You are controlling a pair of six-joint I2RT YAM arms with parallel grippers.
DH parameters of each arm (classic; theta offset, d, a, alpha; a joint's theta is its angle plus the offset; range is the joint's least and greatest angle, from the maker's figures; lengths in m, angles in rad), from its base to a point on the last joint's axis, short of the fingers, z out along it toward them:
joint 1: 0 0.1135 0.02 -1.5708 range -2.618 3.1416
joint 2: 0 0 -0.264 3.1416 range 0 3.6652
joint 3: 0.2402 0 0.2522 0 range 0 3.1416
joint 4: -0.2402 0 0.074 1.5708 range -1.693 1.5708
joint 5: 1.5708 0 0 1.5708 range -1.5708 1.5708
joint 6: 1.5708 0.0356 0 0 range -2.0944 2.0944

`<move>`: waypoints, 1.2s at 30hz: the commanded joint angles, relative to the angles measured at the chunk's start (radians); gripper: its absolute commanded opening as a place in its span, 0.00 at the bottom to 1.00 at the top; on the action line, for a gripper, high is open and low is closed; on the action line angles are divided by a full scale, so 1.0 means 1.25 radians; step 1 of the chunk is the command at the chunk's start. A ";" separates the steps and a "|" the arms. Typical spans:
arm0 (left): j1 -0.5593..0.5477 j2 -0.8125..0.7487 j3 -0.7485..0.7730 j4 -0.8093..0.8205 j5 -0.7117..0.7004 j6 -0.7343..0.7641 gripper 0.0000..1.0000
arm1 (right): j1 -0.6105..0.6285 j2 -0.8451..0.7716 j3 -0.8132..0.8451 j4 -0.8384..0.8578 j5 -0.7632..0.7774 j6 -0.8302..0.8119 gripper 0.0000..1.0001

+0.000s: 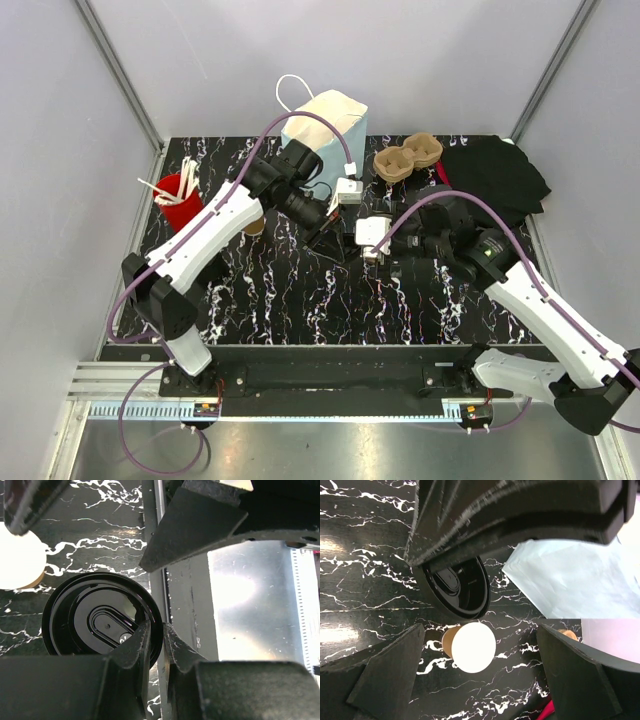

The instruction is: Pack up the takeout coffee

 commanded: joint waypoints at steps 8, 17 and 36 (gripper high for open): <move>-0.003 0.023 0.064 -0.030 0.105 0.007 0.16 | 0.051 0.022 0.009 0.002 -0.016 -0.016 1.00; -0.004 0.035 0.076 -0.056 0.134 0.029 0.16 | 0.075 0.045 0.002 0.031 -0.005 0.007 0.77; -0.002 0.008 0.086 -0.067 0.128 0.043 0.38 | 0.083 0.046 0.013 -0.002 -0.052 0.038 0.27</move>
